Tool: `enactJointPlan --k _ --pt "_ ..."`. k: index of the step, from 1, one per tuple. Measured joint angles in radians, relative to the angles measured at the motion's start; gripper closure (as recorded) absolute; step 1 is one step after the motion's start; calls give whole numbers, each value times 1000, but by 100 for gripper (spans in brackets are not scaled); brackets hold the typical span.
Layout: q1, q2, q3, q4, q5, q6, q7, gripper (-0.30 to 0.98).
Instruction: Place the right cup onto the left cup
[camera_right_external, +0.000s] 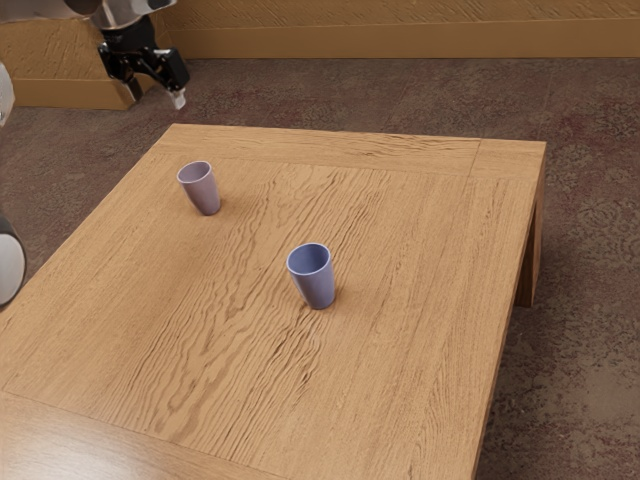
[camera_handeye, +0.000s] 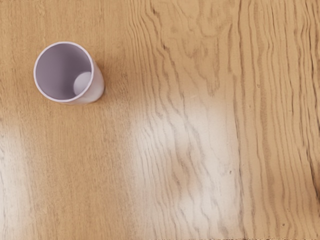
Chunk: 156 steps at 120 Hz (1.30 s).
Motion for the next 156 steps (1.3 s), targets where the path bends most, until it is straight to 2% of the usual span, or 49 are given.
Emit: enactJointPlan --k 16,36,65,78,99,125,156 --pt "-16 0 -10 -31 9 17 17 2" --pt "4 16 -121 -41 14 50 18 2" --pt "-13 98 -275 -148 -3 160 -177 2" --pt "-33 115 -298 -253 -56 256 -270 2" --pt "-57 34 -353 -466 -105 377 -408 2" --pt "-71 7 -380 -547 -114 443 -535 2" --pt "-78 42 -387 -554 -108 468 -636 3"
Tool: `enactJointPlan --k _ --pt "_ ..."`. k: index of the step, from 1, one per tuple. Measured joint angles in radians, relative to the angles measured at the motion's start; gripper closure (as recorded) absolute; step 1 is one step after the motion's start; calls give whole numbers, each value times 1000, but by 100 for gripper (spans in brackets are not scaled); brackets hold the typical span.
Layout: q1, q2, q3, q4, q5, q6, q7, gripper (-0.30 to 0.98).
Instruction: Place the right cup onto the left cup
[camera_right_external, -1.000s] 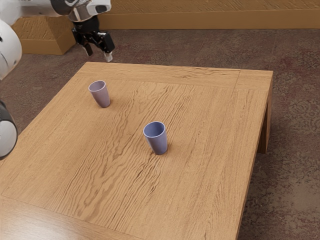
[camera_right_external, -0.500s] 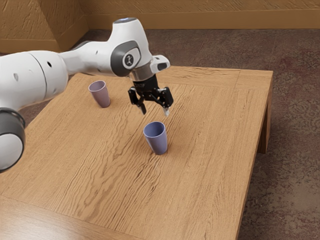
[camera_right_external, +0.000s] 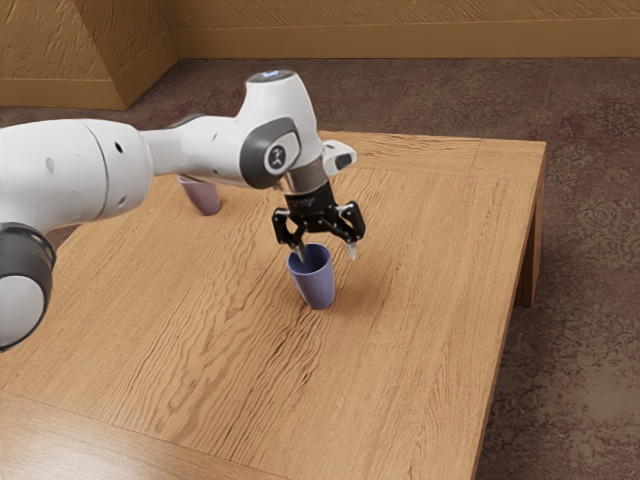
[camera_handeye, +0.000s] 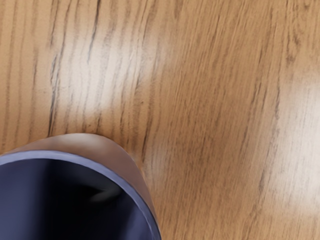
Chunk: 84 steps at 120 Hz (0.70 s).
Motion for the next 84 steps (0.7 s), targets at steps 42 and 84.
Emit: enactJointPlan --k 42,84 --pt "0 48 -4 5 23 40 -84 28" --pt "2 61 -4 1 37 57 -135 68"
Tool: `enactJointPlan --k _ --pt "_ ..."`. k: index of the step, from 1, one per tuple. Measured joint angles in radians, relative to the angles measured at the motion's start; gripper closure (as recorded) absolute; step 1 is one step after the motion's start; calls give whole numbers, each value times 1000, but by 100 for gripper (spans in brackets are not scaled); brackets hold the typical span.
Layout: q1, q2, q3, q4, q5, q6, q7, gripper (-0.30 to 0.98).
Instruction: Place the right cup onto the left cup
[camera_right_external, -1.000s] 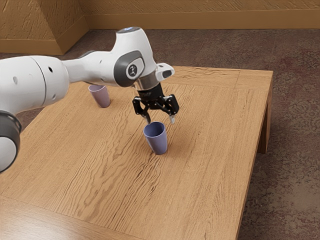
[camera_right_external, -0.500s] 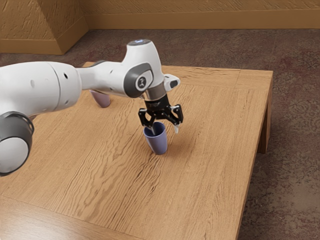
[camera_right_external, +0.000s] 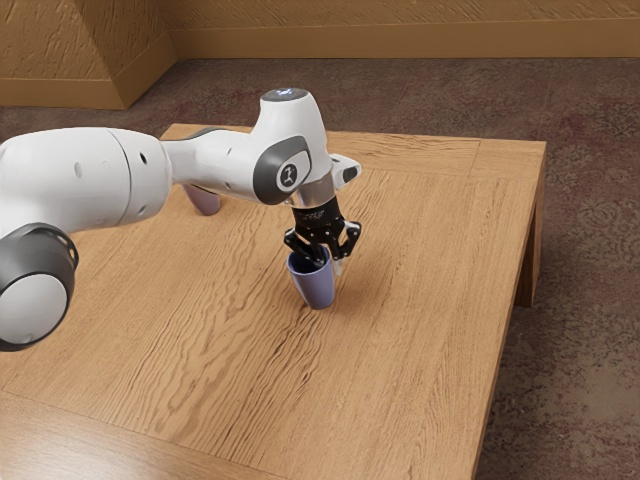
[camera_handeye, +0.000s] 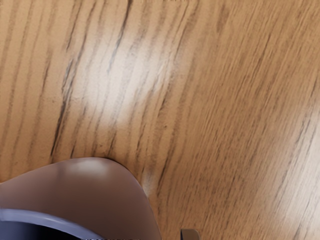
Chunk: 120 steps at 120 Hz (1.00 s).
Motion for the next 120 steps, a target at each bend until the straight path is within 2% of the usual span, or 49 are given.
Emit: enactJointPlan --k 24,55,84,100,120 --pt "2 0 1 -4 4 -2 -23 76" --pt "2 -5 2 -3 10 -9 -46 78" --pt "10 -33 7 17 78 -35 -65 78" --pt "65 -55 18 69 135 -81 -71 78" --pt "203 -55 20 158 168 -121 -71 78"
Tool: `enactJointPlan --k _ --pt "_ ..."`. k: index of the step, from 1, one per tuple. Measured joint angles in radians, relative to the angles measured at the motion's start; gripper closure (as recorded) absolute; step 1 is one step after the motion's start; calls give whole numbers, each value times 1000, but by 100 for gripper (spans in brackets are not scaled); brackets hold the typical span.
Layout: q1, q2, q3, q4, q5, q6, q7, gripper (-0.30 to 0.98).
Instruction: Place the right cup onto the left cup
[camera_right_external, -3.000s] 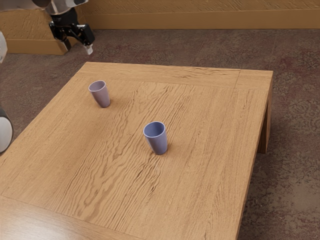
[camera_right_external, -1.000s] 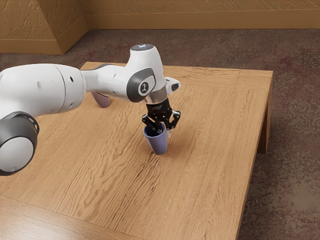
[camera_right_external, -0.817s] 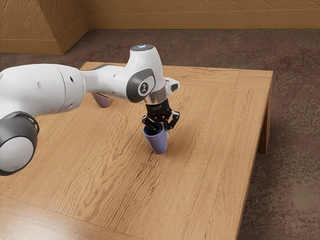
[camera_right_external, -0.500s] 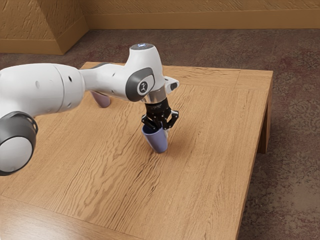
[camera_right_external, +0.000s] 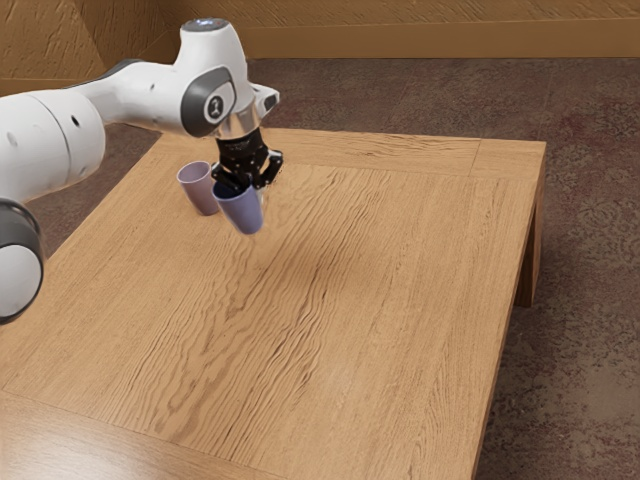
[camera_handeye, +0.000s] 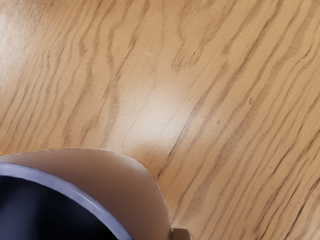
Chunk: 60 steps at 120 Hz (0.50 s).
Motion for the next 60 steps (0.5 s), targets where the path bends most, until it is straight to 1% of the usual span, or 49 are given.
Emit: enactJointPlan --k 16,24,38,60 --pt "96 30 -3 152 8 -47 9 78" --pt "141 73 -4 247 8 -74 19 78" --pt "208 129 -6 349 9 -113 37 78" --pt "266 203 -15 422 6 -153 62 78"
